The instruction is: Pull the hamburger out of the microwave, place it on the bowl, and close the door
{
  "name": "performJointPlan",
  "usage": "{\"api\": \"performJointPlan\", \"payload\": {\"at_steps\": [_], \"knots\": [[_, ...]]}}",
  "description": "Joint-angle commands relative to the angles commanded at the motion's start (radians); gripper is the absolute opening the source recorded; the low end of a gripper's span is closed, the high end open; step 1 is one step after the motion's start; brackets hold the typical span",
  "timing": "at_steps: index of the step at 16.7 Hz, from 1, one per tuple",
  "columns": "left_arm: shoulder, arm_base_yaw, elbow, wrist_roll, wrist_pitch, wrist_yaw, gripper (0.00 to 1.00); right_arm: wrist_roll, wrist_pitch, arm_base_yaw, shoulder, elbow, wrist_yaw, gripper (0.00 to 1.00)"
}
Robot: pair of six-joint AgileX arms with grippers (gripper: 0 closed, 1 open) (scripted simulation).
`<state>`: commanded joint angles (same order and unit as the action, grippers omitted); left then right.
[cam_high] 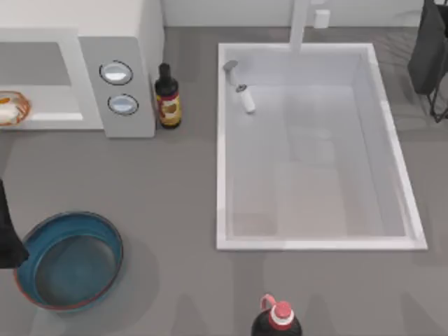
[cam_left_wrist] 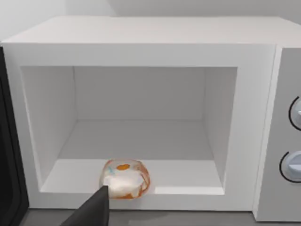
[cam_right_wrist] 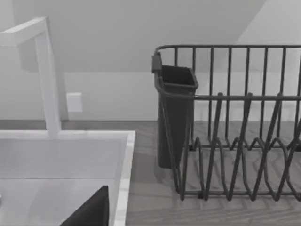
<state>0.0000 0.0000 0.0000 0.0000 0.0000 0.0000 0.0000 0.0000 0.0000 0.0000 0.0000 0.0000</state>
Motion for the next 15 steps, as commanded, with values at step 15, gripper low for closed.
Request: {"api": "performJointPlan", "payload": {"at_steps": [15], "knots": [[0.982,0.072,0.343,0.033,0.496,0.085,1.0,0.0,0.0,0.0,0.0,0.0,0.0,1.0]]}}
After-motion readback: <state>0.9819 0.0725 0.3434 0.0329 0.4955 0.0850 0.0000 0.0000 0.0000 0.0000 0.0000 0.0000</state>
